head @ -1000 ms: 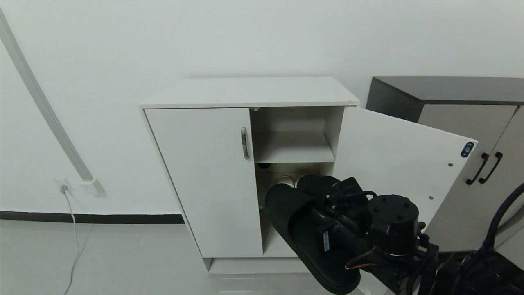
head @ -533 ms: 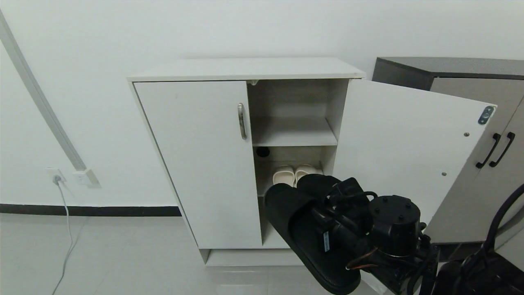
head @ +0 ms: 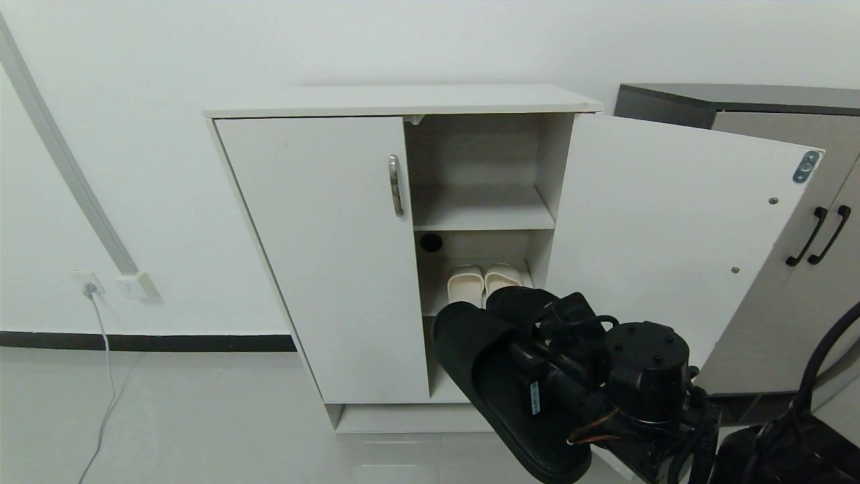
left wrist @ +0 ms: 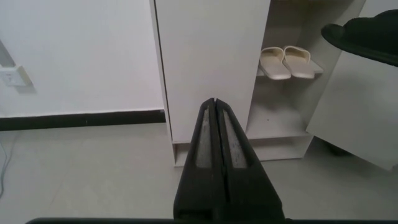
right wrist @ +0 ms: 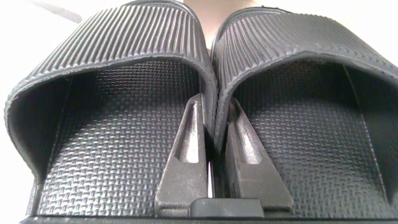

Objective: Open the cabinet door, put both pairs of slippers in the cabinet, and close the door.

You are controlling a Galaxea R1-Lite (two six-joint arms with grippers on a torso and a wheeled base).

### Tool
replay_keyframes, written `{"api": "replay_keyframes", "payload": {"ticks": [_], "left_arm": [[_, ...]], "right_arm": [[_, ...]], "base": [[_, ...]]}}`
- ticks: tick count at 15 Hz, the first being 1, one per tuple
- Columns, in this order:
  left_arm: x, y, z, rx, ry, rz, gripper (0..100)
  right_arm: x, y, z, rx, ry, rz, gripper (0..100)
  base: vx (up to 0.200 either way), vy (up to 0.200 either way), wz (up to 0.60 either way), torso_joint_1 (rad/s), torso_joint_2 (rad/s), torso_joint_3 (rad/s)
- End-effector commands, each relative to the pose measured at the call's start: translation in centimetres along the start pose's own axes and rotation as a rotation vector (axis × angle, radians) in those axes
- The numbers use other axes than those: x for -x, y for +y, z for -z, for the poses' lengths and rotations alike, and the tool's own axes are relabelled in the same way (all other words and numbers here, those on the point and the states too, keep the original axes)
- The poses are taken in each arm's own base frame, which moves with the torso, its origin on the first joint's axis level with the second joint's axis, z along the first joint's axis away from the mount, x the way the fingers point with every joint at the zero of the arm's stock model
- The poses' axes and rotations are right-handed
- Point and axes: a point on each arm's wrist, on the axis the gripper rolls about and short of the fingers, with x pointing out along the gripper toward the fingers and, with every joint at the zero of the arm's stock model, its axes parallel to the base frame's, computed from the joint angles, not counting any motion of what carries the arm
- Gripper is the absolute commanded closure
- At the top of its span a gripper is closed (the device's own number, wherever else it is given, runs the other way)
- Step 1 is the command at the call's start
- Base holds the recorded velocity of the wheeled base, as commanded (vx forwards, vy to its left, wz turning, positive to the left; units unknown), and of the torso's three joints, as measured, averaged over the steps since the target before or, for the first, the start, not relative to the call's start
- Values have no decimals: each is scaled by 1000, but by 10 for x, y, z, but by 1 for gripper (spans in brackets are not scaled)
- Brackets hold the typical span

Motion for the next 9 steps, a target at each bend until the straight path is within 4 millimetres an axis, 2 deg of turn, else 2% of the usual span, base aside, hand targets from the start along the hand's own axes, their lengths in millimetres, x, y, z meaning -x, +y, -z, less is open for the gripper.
{"api": "replay_keyframes", "payload": {"ticks": [1, 6, 7, 9], "left_arm": [[0, 0, 0, 0, -1, 0, 100], [0, 0, 0, 1, -1, 0, 100], [0, 0, 0, 1, 1, 0, 100], [0, 0, 0, 0, -1, 0, 100]], "right_arm": [[0, 0, 1, 1, 3, 0, 100], [-5, 1, 5, 15, -11, 6, 100], [-11, 2, 5, 32, -21, 21, 100], [-34, 17, 1, 13, -52, 186, 100]], "base": [[0, 0, 0, 0, 0, 0], [0, 0, 0, -6, 78, 61], [0, 0, 0, 2, 90, 32], [0, 0, 0, 1, 25, 11]]}}
